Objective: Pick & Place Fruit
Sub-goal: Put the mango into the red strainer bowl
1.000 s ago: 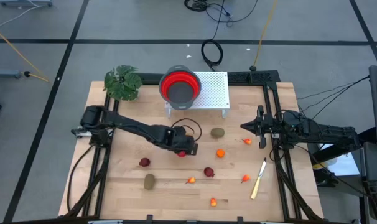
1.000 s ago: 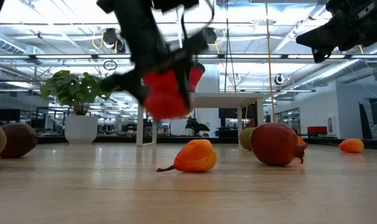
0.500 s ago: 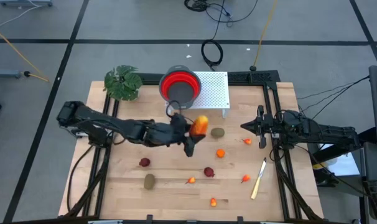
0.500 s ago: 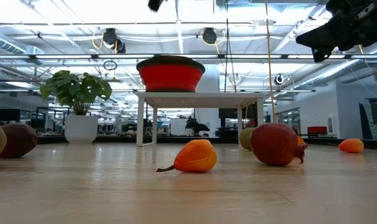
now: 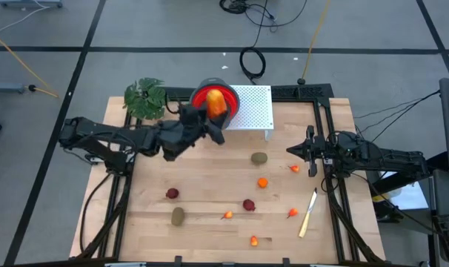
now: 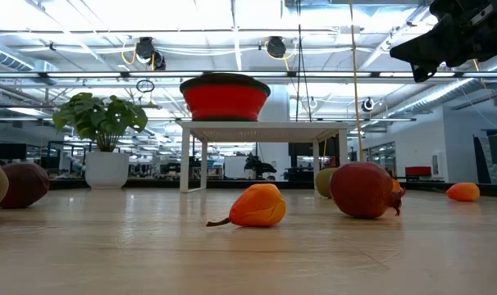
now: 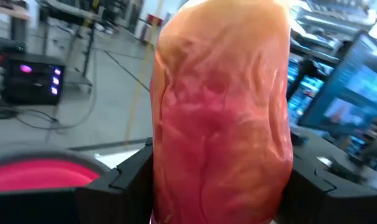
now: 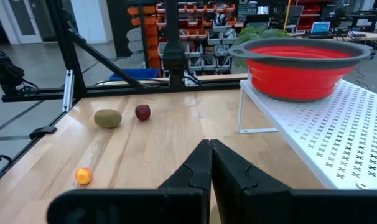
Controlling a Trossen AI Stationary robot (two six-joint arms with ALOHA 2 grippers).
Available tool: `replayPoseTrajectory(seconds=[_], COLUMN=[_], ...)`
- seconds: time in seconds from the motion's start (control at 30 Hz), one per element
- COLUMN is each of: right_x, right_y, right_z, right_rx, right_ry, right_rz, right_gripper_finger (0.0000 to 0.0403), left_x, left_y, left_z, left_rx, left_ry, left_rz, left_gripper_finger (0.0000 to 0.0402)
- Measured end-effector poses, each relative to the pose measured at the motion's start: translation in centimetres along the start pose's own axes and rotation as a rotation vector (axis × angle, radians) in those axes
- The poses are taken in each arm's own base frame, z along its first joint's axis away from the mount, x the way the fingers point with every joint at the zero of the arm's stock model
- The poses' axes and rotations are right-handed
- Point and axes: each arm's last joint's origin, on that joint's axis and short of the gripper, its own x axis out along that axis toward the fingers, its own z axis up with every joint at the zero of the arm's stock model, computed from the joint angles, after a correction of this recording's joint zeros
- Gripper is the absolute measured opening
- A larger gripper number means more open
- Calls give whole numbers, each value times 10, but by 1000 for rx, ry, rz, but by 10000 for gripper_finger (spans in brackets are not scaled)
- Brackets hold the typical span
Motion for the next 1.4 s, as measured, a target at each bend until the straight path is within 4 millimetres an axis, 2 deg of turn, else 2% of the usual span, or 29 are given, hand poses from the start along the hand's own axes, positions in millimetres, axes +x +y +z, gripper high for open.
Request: replayPoseTrajectory(seconds=[0.23,0.5,0.83,0.97,1.23,1.4], right_x=[0,0,0,0,0,0], right_y=[-2,-3,-3,-3,-3,-3], right_z=[0,0,0,0,0,0], right_rx=[-18,-22,-22,-35,-82,-79], right_ry=[-1,-2,-2,-1,2,2], right_rz=[-65,-105,-105,-105,-106,-104], right_gripper_finger=[0,0,0,0,0,0], left_x=[20,43,56,59,71,81], left_y=[23,46,64,66,54,53], left_z=[14,24,28,33,57,60], left_rx=[52,86,119,147,277,333], left_ry=[-47,-48,-27,16,185,255], left_rz=[94,114,132,129,195,244], left_gripper_finger=[243,243,243,243,243,243])
